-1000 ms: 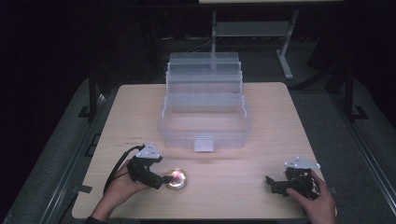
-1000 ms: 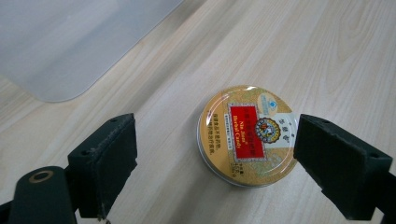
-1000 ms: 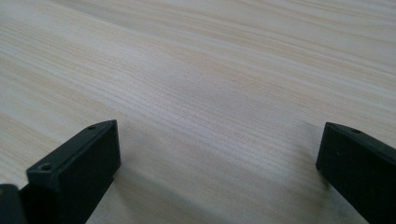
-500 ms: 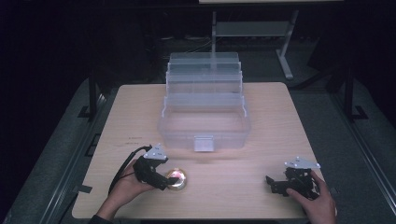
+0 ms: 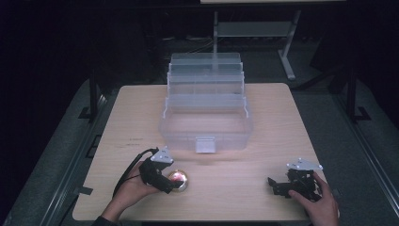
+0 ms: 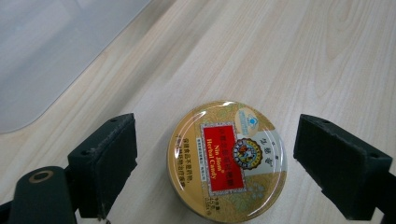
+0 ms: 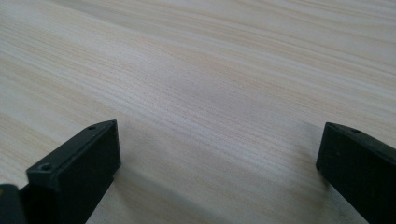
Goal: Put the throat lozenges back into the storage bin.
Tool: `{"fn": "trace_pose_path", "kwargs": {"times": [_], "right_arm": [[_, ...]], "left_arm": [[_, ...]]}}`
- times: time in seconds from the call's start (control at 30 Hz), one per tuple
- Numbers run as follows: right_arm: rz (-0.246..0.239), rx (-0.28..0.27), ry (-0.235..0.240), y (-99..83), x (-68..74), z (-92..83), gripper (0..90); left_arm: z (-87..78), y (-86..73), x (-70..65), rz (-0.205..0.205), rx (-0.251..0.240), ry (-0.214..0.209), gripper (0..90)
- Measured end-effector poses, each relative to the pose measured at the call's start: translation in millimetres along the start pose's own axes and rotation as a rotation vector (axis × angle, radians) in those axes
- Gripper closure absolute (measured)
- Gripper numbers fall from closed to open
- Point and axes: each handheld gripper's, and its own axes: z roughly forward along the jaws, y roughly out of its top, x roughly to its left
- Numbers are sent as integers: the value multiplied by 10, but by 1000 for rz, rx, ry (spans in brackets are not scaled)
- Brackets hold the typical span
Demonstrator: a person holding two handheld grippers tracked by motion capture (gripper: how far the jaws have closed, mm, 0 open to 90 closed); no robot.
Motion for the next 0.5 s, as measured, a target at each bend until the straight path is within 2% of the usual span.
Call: {"fn": "trace_pose_path", "kwargs": {"times": [0.5], "right_arm": [[0,0,0,0,0,0,0]], "left_arm": [[115,39,-63,35,36,-17,128]]}}
